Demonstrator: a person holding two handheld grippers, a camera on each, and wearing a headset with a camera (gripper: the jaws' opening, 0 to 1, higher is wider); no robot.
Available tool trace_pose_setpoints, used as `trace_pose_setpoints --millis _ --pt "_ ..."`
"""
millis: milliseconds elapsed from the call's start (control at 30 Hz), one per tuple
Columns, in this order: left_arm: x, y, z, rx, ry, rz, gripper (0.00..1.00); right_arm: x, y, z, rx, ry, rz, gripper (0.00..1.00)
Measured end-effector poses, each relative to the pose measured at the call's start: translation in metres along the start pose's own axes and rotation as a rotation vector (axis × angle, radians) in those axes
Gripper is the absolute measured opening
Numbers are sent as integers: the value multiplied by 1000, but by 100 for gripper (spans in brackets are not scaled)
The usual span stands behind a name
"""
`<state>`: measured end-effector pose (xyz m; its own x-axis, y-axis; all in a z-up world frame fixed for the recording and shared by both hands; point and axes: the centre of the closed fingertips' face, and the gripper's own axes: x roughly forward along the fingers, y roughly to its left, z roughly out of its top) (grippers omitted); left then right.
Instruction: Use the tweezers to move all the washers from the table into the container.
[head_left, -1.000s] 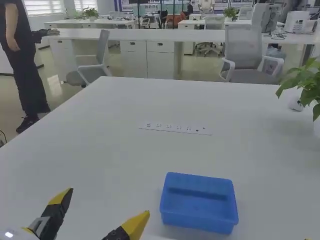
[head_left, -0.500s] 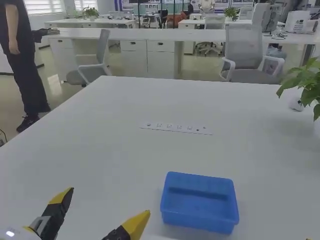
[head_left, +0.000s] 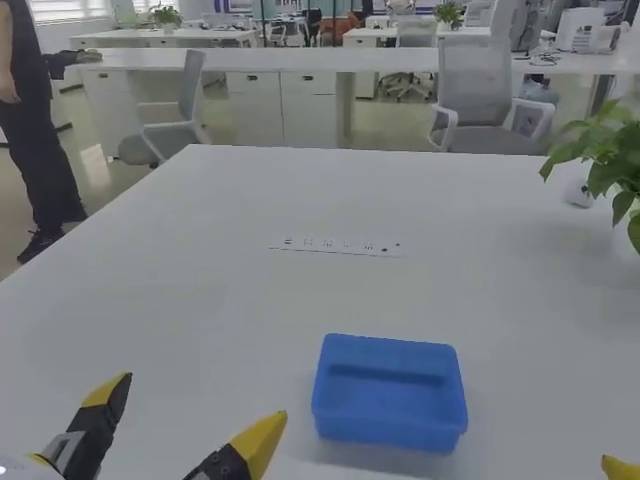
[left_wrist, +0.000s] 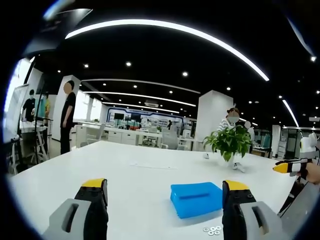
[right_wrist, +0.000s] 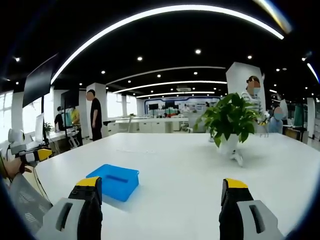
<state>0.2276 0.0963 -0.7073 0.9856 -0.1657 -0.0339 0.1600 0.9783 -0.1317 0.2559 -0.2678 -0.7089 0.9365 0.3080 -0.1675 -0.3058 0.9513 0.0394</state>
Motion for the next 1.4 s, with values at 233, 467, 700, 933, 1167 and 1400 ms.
trace_pose_setpoints --millis 233,467,700,933,1167,1400 --pt "0 -3 -5 15 23 -10 98 2 4 -6 -9 30 16 99" --pt "1 -8 -11 -9 71 -41 96 5 7 -17 4 106 45 99" --pt "-8 -18 -39 -106 296 -107 76 7 28 -44 -65 301 217 88" --pt "-11 -31 -77 -57 529 -238 56 19 95 -75 -80 447 557 35" --pt "0 -46 -93 -160 620 -314 45 16 153 -115 -256 597 846 27" --pt "14 -51 -93 -159 658 -382 39 17 169 -137 -399 661 966 20"
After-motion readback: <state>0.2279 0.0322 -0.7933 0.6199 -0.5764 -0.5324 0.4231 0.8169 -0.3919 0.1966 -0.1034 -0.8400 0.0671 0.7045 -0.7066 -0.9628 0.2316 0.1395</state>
